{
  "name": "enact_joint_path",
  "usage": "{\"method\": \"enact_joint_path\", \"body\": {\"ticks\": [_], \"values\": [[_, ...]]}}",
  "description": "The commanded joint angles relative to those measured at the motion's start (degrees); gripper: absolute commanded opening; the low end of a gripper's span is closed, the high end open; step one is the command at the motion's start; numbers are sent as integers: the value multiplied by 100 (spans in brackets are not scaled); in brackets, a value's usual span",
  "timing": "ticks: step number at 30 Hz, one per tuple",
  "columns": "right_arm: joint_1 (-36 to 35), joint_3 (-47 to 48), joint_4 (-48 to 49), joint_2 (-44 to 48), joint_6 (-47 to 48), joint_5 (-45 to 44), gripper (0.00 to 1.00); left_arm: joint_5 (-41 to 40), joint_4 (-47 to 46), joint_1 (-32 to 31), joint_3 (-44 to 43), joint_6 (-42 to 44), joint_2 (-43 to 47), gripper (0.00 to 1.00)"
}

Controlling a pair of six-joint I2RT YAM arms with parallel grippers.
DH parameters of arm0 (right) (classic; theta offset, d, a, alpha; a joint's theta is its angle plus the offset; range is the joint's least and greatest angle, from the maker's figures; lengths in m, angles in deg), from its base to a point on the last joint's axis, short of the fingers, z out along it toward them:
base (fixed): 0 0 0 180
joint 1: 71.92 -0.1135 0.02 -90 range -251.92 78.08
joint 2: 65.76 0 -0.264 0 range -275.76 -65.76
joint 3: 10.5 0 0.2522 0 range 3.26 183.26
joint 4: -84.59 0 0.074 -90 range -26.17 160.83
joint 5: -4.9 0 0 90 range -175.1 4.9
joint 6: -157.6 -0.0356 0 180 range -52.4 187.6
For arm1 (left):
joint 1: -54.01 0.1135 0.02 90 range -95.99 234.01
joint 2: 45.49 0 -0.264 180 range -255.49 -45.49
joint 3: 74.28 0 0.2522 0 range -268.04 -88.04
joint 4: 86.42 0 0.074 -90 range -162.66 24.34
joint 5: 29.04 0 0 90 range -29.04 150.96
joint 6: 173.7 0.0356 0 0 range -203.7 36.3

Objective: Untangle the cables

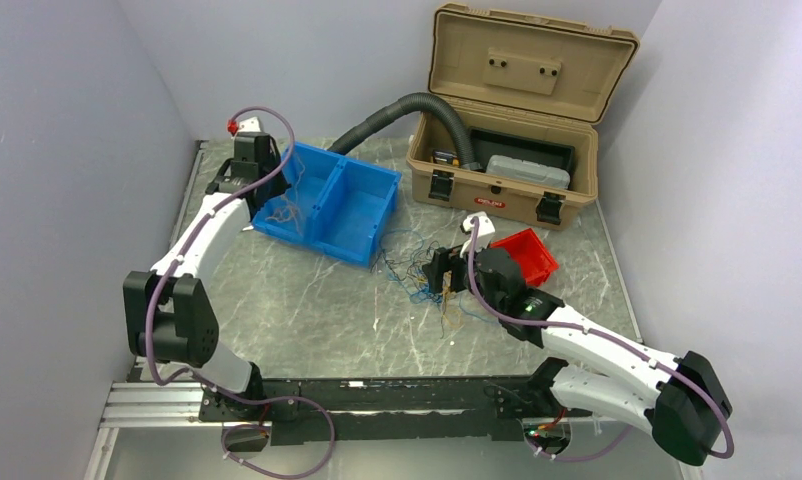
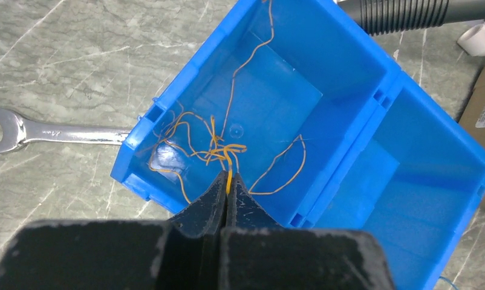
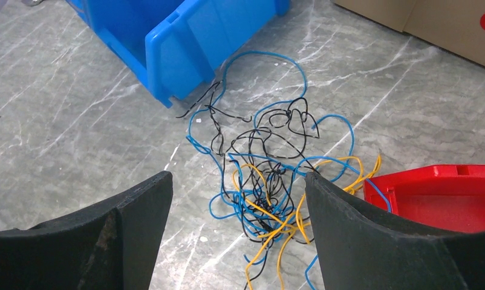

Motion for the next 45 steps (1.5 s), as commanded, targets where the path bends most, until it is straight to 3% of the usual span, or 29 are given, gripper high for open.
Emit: {"method": "enact_joint_path", "body": {"ticks": [1, 4, 15, 24, 26, 30, 38, 40, 45], "values": [[8, 277, 5, 9, 60, 72, 83, -136, -260, -8, -42, -9, -198, 0], [8, 247, 2, 27, 68, 46, 83, -25, -473, -6, -118, 174, -452, 0], [9, 301, -168, 117, 46, -30, 83, -138, -59, -7, -1987, 518, -2415, 0], [8, 416, -546, -99, -116, -302, 83, 847, 336, -14, -2648, 850, -3165, 2], [19, 478, -758, -278, -218, -475, 85, 972, 176, -47, -2433, 967, -2890, 10], [149, 494, -897, -640, -425, -278, 86, 897, -61, -78, -1960, 1055, -2051, 42], [703, 461, -806, -1061, -648, 530, 86, 1131, -242, -166, -999, 934, -326, 81], [775, 539, -840, -1221, -619, 609, 86, 1248, -377, -237, -606, 807, 139, 99], [885, 757, -885, -1669, -619, 660, 89, 1204, -710, -771, 525, 482, 1279, 99]]}}
